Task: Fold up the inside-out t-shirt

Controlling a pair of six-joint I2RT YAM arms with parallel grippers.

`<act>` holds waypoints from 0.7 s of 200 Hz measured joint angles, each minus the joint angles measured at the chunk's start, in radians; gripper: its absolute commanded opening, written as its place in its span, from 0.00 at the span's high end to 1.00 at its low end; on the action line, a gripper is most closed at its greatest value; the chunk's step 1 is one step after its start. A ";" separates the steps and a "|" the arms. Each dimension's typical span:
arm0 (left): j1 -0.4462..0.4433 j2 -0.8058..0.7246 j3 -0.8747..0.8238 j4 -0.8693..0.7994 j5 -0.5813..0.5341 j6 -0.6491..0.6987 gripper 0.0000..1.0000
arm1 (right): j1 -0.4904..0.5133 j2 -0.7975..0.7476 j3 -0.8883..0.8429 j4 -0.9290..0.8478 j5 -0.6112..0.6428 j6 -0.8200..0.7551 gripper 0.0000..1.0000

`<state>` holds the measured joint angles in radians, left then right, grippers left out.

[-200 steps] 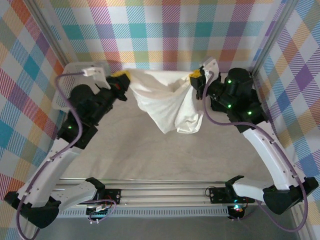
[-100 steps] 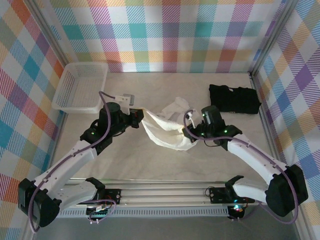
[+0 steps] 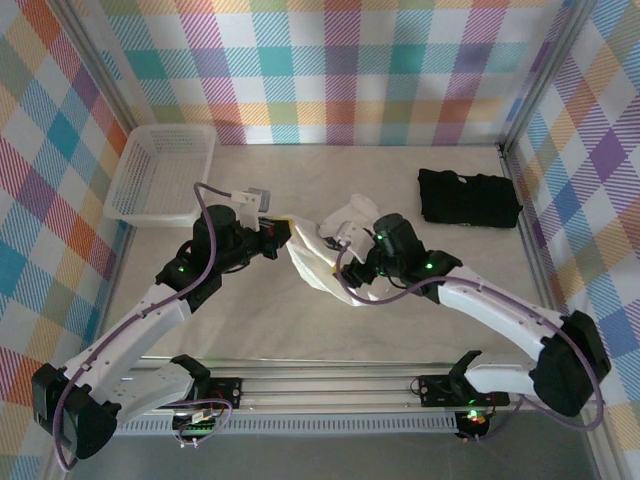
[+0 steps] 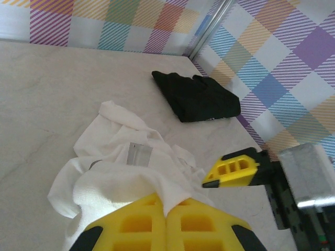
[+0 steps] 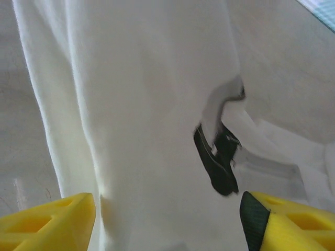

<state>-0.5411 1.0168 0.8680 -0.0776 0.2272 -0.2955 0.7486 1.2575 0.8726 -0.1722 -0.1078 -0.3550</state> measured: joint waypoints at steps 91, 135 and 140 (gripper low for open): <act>-0.002 0.035 0.010 -0.074 -0.314 -0.002 0.95 | -0.083 0.026 0.023 0.065 -0.181 0.122 1.00; -0.012 0.182 0.063 -0.155 -0.466 0.016 0.55 | -0.112 0.014 -0.016 0.203 -0.376 0.400 1.00; -0.012 0.177 0.058 -0.158 -0.465 0.018 0.53 | -0.117 0.022 -0.020 0.214 -0.392 0.436 1.00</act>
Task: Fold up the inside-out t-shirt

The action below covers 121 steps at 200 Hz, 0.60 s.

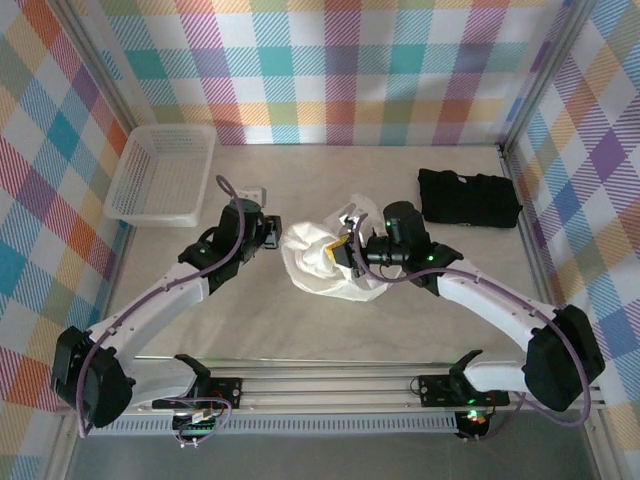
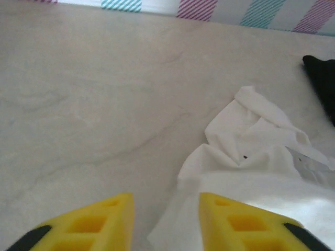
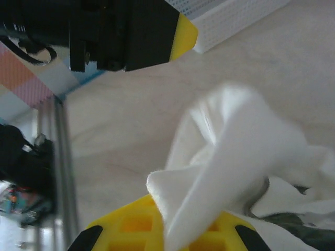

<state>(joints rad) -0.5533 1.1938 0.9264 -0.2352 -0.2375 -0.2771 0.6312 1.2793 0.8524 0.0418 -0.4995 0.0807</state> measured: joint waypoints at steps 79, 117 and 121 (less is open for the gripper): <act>-0.076 -0.254 -0.269 0.178 0.326 -0.022 0.47 | -0.070 0.076 0.023 0.073 -0.090 0.294 1.00; -0.208 -0.066 -0.216 0.201 0.361 0.033 0.48 | -0.082 0.081 0.044 0.064 -0.089 0.329 1.00; -0.219 -0.046 -0.209 0.205 0.358 0.036 0.49 | -0.082 0.081 0.044 0.063 -0.089 0.331 1.00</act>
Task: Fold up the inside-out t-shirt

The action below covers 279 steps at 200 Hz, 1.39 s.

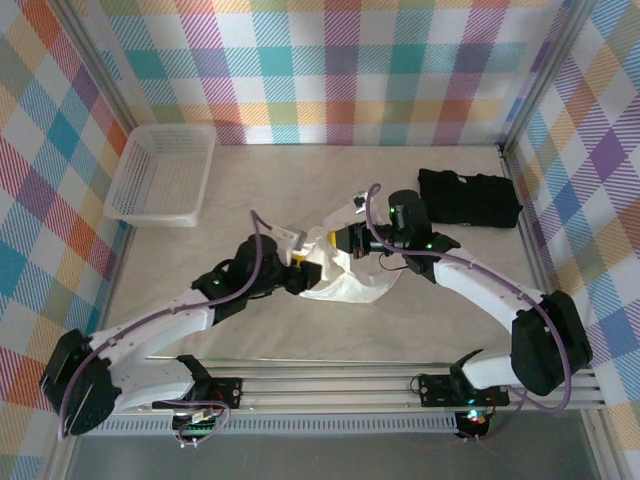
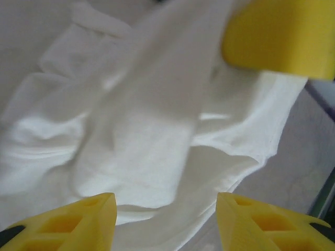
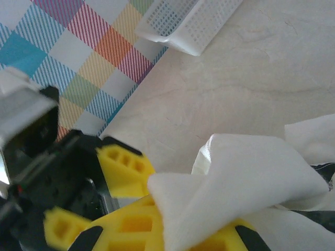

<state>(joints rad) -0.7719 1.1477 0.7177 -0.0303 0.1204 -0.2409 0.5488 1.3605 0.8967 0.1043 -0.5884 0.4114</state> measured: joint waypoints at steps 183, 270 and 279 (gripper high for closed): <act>0.103 -0.057 0.018 0.254 0.415 -0.084 1.00 | -0.016 -0.143 0.014 -0.407 0.354 -0.258 0.57; 0.103 -0.065 0.018 0.214 0.410 -0.083 1.00 | 0.152 -0.309 -0.098 -0.405 0.358 -0.330 0.50; 0.103 -0.066 0.018 0.212 0.410 -0.083 1.00 | 0.167 -0.286 -0.100 -0.391 0.362 -0.334 0.55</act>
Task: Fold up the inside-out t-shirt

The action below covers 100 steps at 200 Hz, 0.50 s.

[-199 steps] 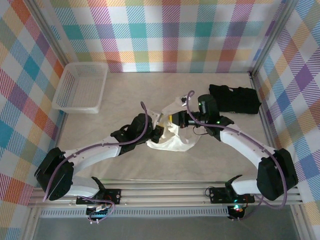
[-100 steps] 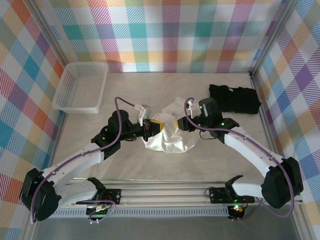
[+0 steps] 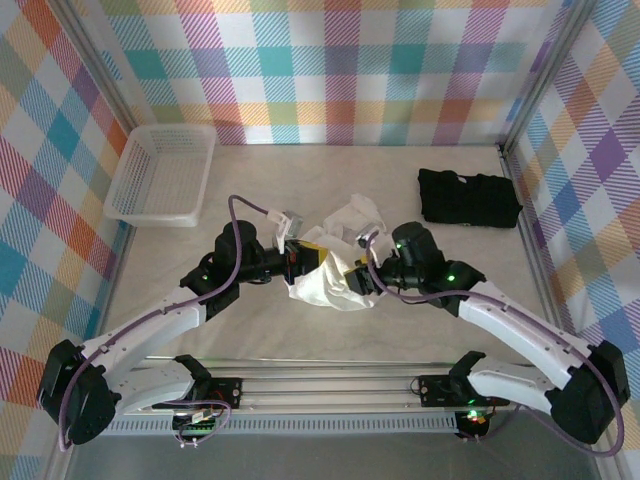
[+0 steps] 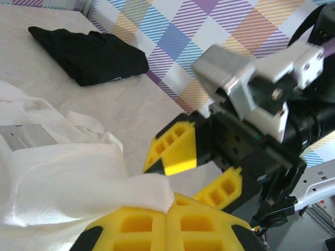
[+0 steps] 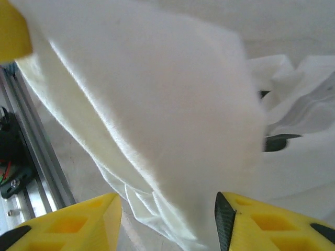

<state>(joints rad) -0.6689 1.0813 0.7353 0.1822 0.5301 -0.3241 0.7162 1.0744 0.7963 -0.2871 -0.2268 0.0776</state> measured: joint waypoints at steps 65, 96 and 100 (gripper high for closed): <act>0.000 -0.064 0.012 -0.160 -0.322 0.006 1.00 | -0.019 0.067 0.001 0.089 -0.142 -0.032 1.00; 0.000 -0.033 0.042 -0.263 -0.506 0.034 0.90 | -0.081 0.013 -0.002 0.216 -0.329 0.039 1.00; 0.000 -0.028 0.044 -0.270 -0.516 0.036 0.89 | -0.084 0.013 -0.004 0.234 -0.344 0.048 1.00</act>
<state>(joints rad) -0.6689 1.0531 0.7792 -0.0875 0.0143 -0.2878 0.6319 1.0878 0.7921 -0.0528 -0.5709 0.1253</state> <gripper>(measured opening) 0.068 0.064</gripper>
